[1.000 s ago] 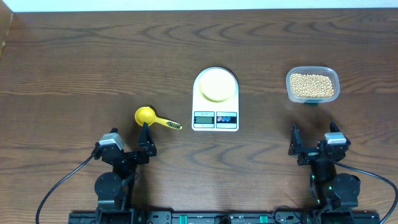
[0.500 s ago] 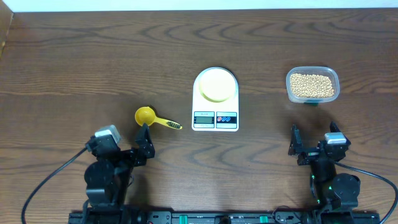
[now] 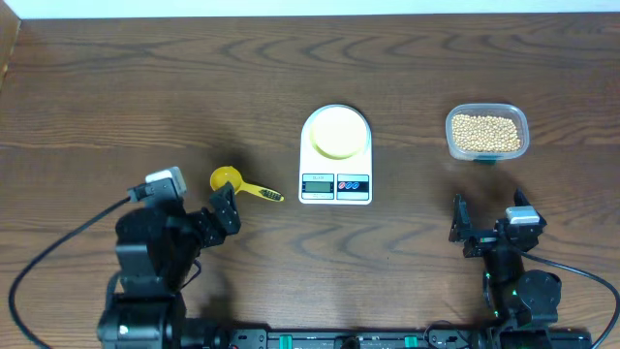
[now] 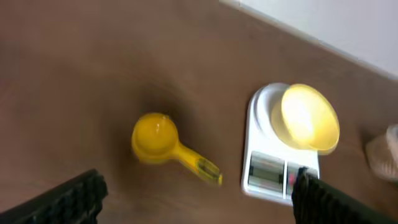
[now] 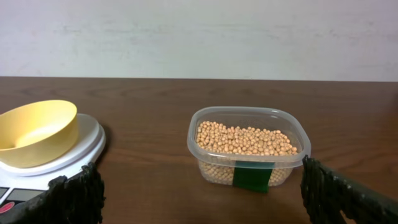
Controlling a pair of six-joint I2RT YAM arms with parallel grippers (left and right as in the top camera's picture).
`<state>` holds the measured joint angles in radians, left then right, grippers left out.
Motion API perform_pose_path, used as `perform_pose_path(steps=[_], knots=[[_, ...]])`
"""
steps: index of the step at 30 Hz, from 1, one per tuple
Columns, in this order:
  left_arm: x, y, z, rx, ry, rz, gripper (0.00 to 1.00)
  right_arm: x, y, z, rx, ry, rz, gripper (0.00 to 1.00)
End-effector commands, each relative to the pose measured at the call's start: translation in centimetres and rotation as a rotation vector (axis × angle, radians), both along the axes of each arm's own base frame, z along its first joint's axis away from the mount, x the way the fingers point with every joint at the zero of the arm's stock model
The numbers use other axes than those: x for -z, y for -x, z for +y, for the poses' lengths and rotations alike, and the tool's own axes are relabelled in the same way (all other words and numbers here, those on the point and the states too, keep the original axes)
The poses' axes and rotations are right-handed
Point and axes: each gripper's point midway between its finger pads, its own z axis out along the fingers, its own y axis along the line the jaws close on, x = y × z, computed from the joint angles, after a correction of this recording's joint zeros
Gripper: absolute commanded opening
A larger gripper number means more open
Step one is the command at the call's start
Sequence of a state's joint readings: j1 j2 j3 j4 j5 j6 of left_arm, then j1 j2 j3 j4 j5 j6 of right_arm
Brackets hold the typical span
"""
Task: Scoop item into bowl and weigh 50g on scale
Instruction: 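Move the left gripper forward over the yellow scoop's bowl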
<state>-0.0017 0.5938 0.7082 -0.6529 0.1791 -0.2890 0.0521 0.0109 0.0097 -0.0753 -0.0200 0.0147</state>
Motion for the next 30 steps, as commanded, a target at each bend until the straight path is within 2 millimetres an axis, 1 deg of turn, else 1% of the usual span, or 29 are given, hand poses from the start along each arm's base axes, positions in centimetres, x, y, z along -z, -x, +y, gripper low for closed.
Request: perform_pose_path(steps=[1,5,8,10,13,15,17,19,23,25,27,29,30], knots=[[-2.4,-0.2,-0.2,0.009,0.010,0.036,0.98,0.1,0.0,0.1,0.000,-0.006,0.002,0.99],[-4.7,-0.1,-0.2,0.010,0.009,0.097,0.98,0.1,0.0,0.1,0.000,-0.006,0.001,0.99],[-6.5,-0.1,-0.2,0.011,0.008,0.094,0.98,0.1,0.0,0.1,0.000,-0.006,0.001,0.99],[-7.0,-0.4,-0.2,0.011,0.008,0.075,0.98,0.1,0.0,0.1,0.000,-0.007,0.001,0.99],[-6.5,-0.2,-0.2,0.005,0.019,0.097,0.98,0.1,0.0,0.1,0.000,-0.006,0.001,0.99],[-6.4,-0.2,-0.4,-0.025,0.073,0.112,0.98,0.1,0.0,0.1,0.000,-0.006,0.001,0.99],[-6.3,0.1,-1.0,-0.030,0.137,0.134,0.98,0.1,0.0,0.1,0.000,-0.006,0.001,0.99],[-6.4,0.1,-1.5,-0.014,0.158,0.132,0.98,0.1,0.0,0.1,0.000,-0.006,0.001,0.99],[-7.2,-0.8,-1.4,-0.012,0.158,0.089,0.98,0.1,0.0,0.1,0.000,-0.006,0.001,0.99],[-7.0,-1.3,-1.1,-0.033,0.152,0.092,0.98,0.1,0.0,0.1,0.000,-0.006,0.001,0.99],[-5.8,-1.6,0.0,-0.124,0.155,0.148,1.00,0.1,0.0,0.1,0.000,-0.006,0.001,0.99],[-3.9,-1.7,1.5,-0.249,0.153,0.230,0.98,0.1,0.0,0.1,0.000,-0.006,0.001,0.99],[-3.3,-1.7,1.9,-0.287,0.148,0.255,0.96,0.1,0.0,0.1,0.000,-0.006,0.001,0.99]])
